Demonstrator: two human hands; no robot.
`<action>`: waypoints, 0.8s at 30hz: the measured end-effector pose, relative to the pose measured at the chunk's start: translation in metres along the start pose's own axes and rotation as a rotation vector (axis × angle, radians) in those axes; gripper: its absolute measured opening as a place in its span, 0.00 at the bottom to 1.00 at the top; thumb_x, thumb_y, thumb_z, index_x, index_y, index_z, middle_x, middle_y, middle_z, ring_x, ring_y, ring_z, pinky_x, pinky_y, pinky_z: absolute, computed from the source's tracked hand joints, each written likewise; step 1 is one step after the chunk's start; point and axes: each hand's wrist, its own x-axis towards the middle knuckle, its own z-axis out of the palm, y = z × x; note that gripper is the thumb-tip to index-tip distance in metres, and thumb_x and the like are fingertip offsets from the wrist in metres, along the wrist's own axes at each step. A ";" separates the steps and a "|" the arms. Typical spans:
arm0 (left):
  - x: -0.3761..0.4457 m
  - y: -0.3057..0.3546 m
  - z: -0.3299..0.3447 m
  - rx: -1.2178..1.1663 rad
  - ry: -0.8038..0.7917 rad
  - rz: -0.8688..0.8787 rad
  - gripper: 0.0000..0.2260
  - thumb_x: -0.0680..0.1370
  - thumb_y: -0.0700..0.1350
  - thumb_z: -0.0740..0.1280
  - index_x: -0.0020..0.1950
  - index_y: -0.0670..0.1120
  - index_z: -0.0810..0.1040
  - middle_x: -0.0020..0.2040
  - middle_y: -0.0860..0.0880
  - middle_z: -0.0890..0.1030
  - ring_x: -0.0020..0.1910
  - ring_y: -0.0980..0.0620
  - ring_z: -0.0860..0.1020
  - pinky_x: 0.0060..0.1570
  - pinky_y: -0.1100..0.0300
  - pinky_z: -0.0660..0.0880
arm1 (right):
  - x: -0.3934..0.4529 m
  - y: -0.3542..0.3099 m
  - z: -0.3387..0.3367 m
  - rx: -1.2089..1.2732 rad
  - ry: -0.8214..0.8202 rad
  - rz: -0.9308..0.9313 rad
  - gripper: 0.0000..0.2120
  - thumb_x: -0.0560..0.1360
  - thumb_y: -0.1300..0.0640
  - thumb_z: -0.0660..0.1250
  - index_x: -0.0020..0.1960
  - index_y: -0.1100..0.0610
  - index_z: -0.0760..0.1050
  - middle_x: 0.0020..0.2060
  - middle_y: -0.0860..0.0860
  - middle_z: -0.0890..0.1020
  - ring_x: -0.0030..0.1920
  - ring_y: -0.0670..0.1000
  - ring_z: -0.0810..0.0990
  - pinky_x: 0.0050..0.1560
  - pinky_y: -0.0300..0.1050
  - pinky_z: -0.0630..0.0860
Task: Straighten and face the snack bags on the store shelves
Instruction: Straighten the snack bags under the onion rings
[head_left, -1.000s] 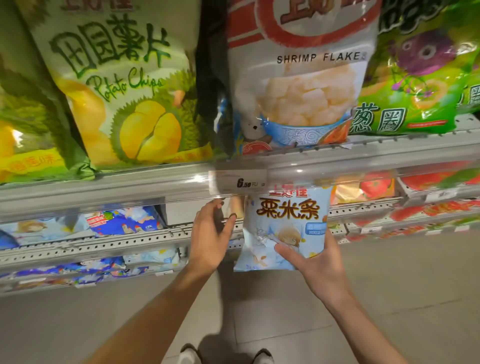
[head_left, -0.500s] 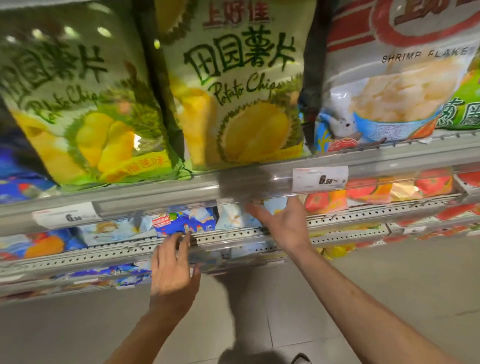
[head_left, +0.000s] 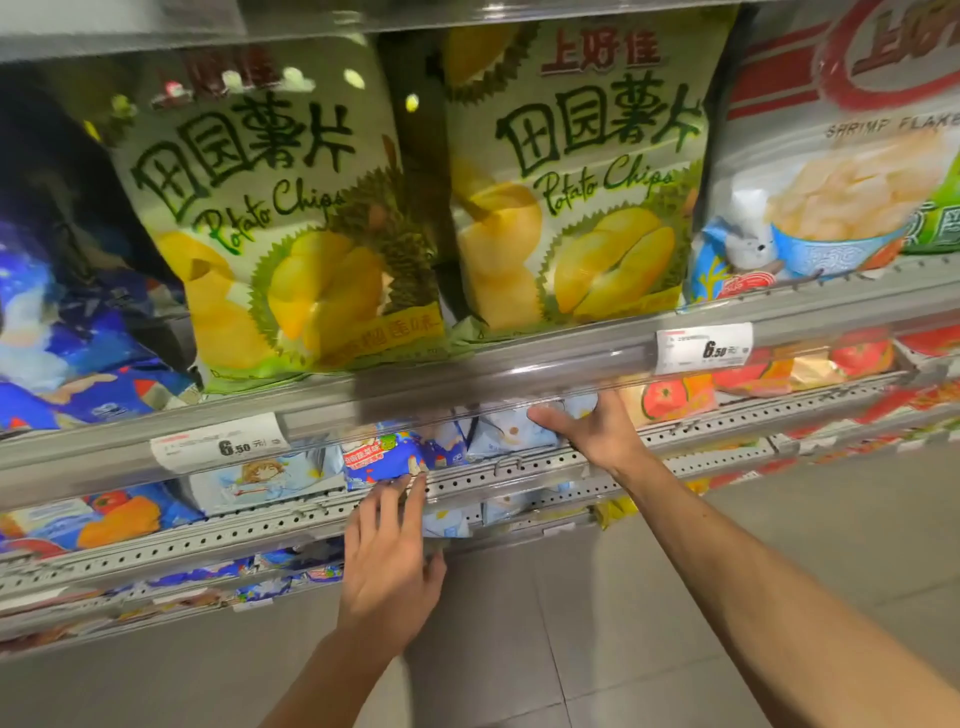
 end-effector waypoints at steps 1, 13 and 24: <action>0.000 0.002 0.000 -0.017 -0.003 -0.012 0.39 0.69 0.50 0.73 0.78 0.45 0.64 0.67 0.45 0.70 0.69 0.41 0.67 0.68 0.45 0.68 | 0.002 0.000 0.002 -0.062 -0.020 0.007 0.25 0.68 0.50 0.82 0.60 0.60 0.80 0.54 0.54 0.86 0.59 0.56 0.83 0.62 0.54 0.80; -0.005 -0.007 -0.012 -0.341 -0.125 -0.050 0.36 0.77 0.50 0.68 0.81 0.49 0.53 0.79 0.52 0.56 0.79 0.51 0.51 0.78 0.51 0.55 | -0.045 0.013 0.012 -0.412 0.145 -0.108 0.32 0.73 0.48 0.78 0.70 0.59 0.69 0.64 0.55 0.76 0.65 0.57 0.75 0.66 0.55 0.75; -0.030 -0.074 -0.057 -0.732 0.249 -0.533 0.22 0.76 0.36 0.70 0.70 0.41 0.70 0.67 0.44 0.73 0.67 0.47 0.71 0.68 0.66 0.65 | -0.113 -0.004 0.108 -0.152 0.311 -0.156 0.21 0.75 0.58 0.75 0.65 0.61 0.73 0.56 0.55 0.79 0.58 0.57 0.79 0.62 0.56 0.75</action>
